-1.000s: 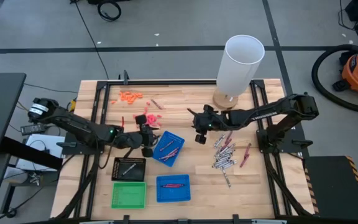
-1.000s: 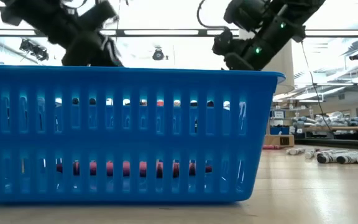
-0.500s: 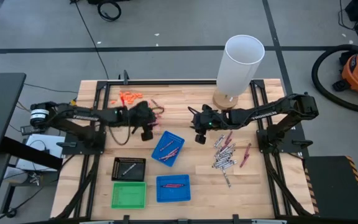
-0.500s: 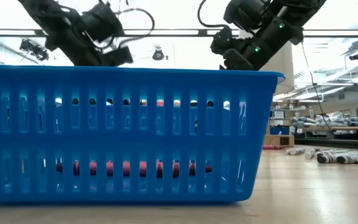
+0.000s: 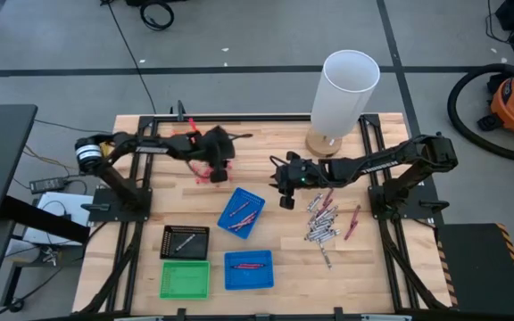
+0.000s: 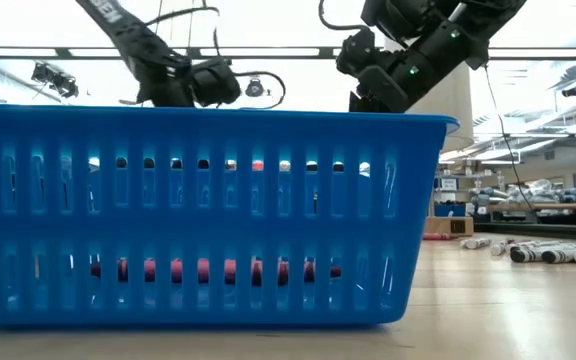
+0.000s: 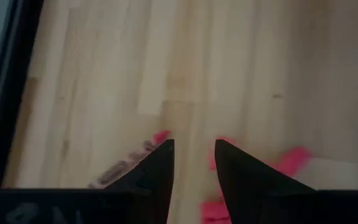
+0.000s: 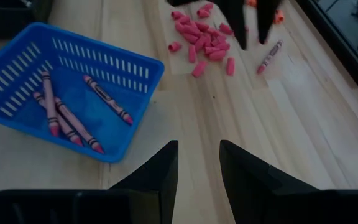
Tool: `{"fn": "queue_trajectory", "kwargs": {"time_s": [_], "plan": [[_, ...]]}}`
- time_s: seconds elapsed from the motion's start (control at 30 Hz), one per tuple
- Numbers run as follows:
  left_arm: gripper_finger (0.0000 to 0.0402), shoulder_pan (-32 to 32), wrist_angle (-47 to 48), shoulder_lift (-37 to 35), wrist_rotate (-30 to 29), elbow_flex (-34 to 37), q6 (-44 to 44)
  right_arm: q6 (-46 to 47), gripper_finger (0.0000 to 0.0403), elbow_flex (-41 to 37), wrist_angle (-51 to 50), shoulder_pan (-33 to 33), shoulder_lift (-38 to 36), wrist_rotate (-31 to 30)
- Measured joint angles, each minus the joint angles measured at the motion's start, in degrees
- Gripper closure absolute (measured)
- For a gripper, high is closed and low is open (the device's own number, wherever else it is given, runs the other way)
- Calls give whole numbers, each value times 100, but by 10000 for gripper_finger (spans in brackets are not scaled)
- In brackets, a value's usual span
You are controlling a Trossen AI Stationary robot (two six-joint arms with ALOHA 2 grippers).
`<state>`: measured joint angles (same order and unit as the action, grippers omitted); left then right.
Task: Sort crayons
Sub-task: Put the pink crayon into the top blue bin
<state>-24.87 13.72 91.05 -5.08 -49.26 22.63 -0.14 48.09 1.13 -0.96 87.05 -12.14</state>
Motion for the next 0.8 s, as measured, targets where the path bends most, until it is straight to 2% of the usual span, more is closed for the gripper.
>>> {"fn": "queue_trajectory", "kwargs": {"time_s": [0.17,0.4,0.57,0.8], "plan": [[257,-229,931,453,-7,-743,456,-137,277,1,100,14,0,15],[222,-224,1925,1269,-15,-1546,952,-262,277,1,320,14,0,189],[209,-200,1988,1704,-482,-1810,1362,-265,277,1,406,26,-2,278],[207,-36,2164,1723,-838,-1907,1690,-319,277,1,441,86,-2,280]]}}
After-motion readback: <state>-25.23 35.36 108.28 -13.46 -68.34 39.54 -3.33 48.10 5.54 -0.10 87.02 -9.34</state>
